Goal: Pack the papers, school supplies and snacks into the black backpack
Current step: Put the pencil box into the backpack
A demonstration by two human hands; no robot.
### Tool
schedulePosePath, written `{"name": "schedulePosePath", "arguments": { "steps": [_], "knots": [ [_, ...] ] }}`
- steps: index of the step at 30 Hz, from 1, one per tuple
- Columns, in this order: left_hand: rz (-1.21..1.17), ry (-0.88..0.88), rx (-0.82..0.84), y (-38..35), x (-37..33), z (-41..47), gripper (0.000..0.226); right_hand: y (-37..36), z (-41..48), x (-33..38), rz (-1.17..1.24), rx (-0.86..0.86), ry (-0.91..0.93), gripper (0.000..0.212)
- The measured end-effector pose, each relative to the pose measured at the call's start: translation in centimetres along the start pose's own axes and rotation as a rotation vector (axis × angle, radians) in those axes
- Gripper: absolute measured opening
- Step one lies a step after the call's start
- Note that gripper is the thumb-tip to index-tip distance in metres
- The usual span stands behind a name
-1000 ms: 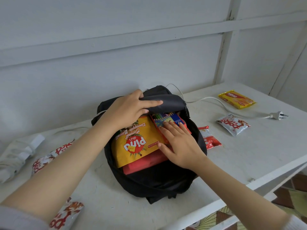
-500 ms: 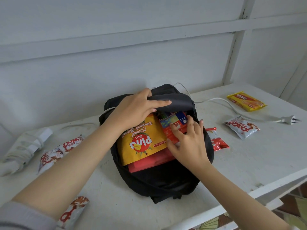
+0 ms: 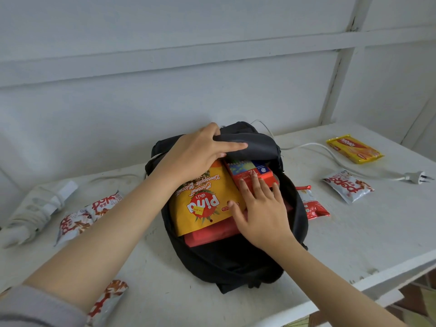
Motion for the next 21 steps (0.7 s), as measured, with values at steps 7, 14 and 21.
{"name": "schedulePosePath", "arguments": {
  "steps": [7,14,21],
  "knots": [
    [0.000,-0.023,-0.016,0.0,-0.5,-0.5,0.048,0.1,2.9,-0.3,-0.057,0.063,0.029,0.086],
    [-0.012,0.006,0.007,-0.4,-0.1,-0.3,0.050,-0.2,1.5,-0.1,-0.102,0.037,0.029,0.082],
    [0.004,0.011,0.010,-0.4,-0.4,-0.3,0.050,0.2,2.5,0.1,-0.090,0.066,0.073,0.089]
  ]
}}
Point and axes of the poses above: each hand's wrist, its own z-axis towards the middle knuckle, its own y-axis out of the back of the hand, x = y × z, the point moved 4 cm from there along z, towards the middle knuckle, and after that the axes turned 14 degrees about x, right-handed, at the moved point
